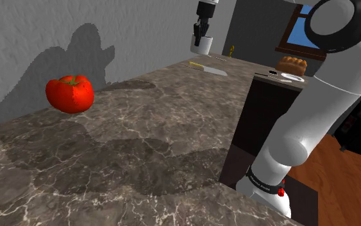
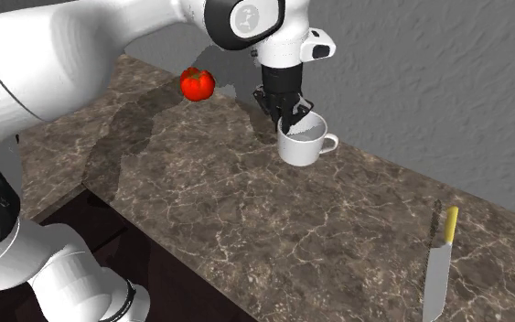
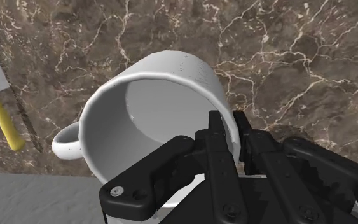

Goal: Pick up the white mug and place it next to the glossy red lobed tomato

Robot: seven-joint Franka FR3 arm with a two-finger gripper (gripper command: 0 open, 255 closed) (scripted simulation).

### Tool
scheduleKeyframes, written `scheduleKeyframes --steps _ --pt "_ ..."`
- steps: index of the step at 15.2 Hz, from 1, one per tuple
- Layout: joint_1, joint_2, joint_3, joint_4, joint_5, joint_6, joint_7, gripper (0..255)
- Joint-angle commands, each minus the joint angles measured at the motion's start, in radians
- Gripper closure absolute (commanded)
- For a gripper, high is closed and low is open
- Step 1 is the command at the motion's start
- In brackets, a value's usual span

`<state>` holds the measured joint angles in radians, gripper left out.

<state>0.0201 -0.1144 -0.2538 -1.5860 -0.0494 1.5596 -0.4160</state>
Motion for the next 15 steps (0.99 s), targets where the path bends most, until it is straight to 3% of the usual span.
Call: scheduleKeyframes --steps 1,15 --pt "0.021 -0.046 0.031 -0.051 -0.012 0.005 0.053 255" --pt "0.146 -0.181 0.257 -0.191 -0.003 -0.009 0.404 255"
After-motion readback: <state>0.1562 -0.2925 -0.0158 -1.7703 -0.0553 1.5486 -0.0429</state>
